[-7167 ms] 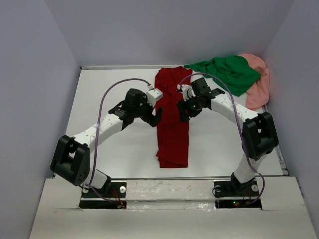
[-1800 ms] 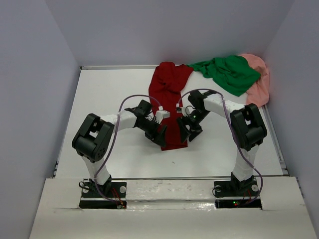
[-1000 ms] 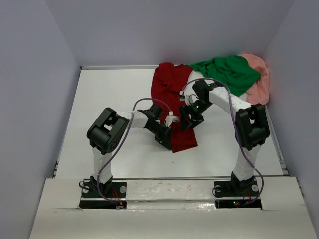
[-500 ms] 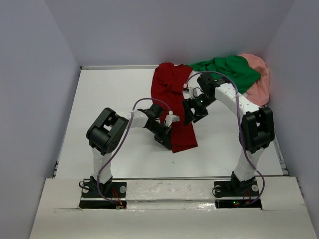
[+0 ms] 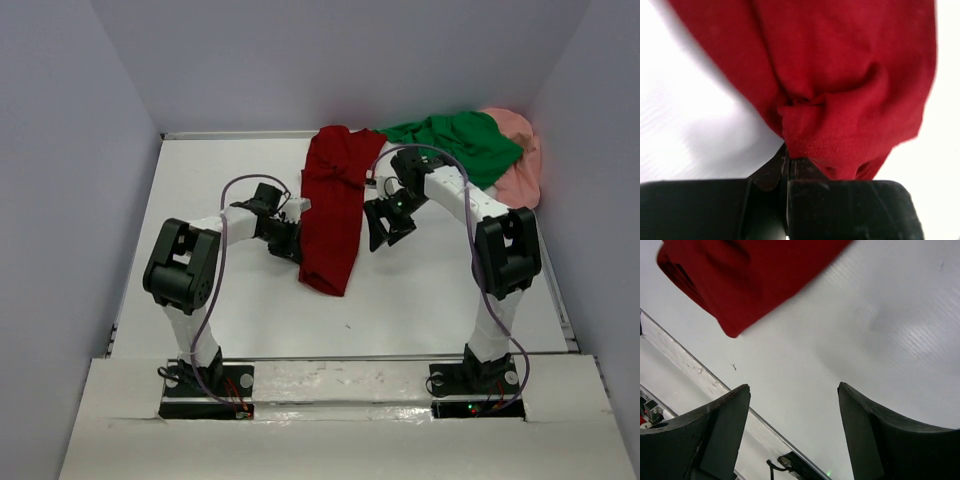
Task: Fold and stack the t-shirts
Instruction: Fold the tshirt
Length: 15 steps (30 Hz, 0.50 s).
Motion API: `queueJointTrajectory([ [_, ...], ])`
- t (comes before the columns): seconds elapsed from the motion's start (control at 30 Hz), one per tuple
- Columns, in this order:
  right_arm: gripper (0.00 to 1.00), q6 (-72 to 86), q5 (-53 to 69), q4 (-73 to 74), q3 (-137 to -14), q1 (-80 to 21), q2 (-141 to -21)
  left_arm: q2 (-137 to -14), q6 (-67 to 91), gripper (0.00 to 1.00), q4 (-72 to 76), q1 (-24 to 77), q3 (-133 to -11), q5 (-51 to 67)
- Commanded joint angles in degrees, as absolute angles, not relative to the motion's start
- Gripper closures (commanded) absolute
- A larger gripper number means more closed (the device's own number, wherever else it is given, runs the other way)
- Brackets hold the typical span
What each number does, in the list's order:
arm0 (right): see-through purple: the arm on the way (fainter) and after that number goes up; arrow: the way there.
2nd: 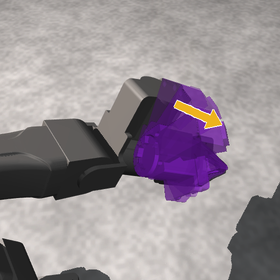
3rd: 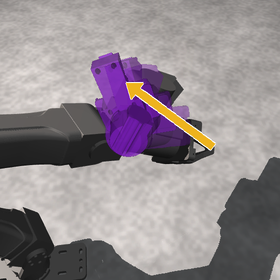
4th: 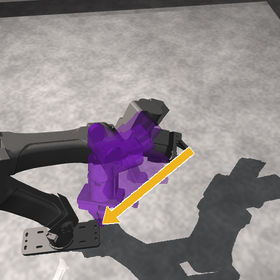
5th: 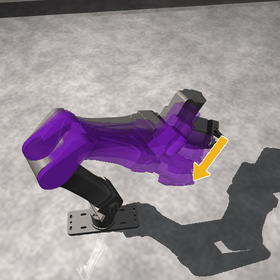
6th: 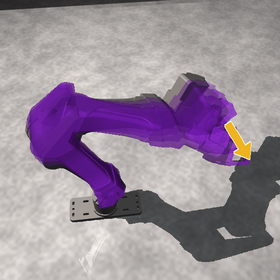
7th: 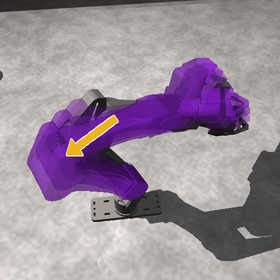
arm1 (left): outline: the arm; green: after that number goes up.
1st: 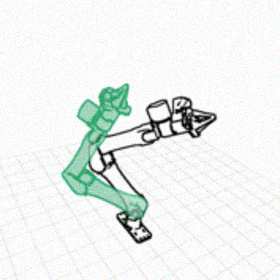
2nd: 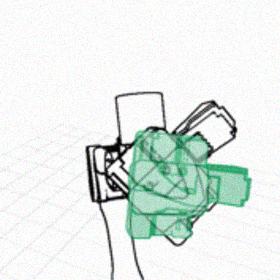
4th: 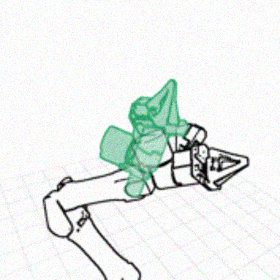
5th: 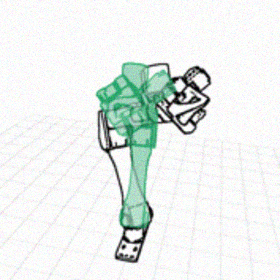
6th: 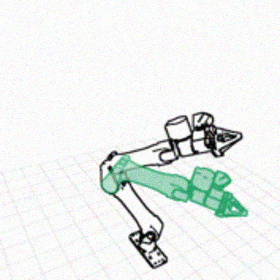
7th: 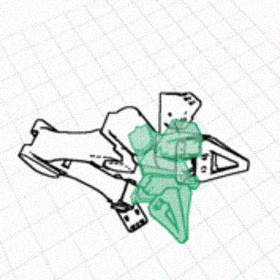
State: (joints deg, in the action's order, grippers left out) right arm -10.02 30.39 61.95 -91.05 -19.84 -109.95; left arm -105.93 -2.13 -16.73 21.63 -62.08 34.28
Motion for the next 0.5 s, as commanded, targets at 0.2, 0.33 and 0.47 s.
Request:
queueJointTrajectory([
  [0.2, 0.24, -8.7, 30.9, 60.7, -97.3, -19.5, -112.6, -105.6, -6.5, 0.27, -19.7, 18.5, -60.1, 29.9],
  [0.33, 0.24, -8.3, 32.7, 60.5, -95.3, -19.5, -112.4, -105.7, -7.6, 0.01, -20.4, 18.8, -59.9, 34.0],
  [0.47, 0.24, -6.9, 39.3, 59.7, -93.0, -19.5, -114.7, -106.2, -9.5, 0.01, -21.6, 20.0, -59.0, 40.2],
])
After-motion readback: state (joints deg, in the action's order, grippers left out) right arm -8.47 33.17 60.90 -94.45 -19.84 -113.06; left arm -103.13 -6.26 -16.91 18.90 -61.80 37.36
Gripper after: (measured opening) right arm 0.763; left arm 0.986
